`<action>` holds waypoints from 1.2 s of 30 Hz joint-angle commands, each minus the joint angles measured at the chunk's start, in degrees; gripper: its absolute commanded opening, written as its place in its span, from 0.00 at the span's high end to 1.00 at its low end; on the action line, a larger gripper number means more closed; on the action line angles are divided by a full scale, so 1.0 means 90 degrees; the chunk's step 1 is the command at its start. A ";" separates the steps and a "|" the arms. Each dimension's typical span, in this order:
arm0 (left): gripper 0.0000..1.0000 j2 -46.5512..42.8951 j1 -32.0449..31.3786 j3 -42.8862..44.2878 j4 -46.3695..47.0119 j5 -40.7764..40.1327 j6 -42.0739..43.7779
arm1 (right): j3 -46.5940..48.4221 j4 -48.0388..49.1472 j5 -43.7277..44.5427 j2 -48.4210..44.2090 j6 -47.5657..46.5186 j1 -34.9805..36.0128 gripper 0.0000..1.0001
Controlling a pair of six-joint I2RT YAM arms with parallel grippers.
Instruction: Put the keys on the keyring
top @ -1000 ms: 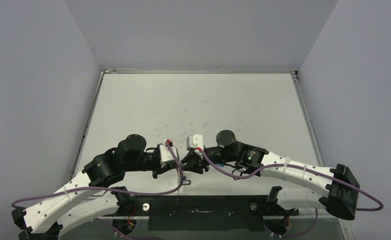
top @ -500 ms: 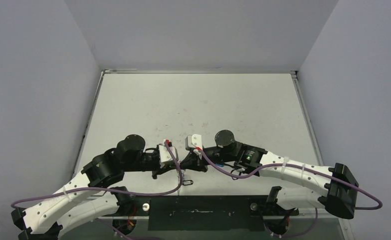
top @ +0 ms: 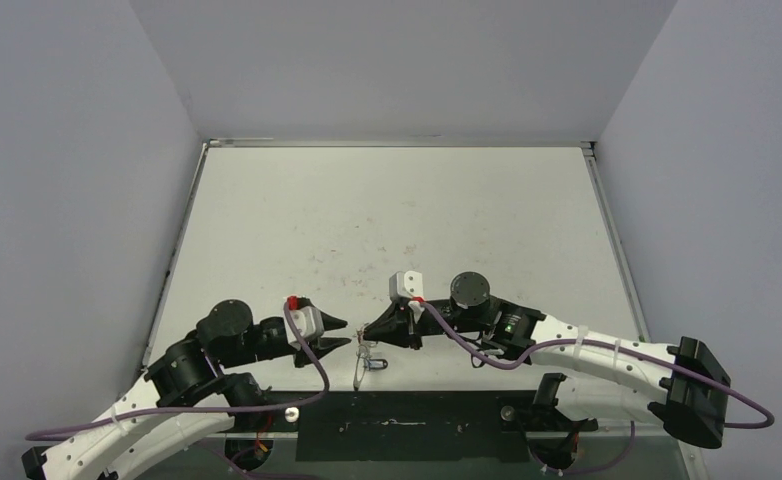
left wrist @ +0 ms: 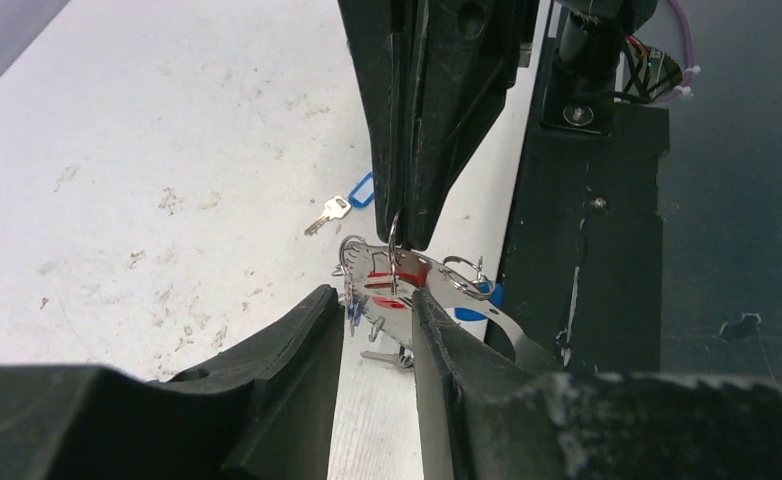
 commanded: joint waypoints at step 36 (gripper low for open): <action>0.90 -0.0341 -0.0013 -0.0254 0.0538 -0.0235 -0.0471 | -0.0115 0.1560 0.0082 -0.0301 0.0617 0.0035 1.00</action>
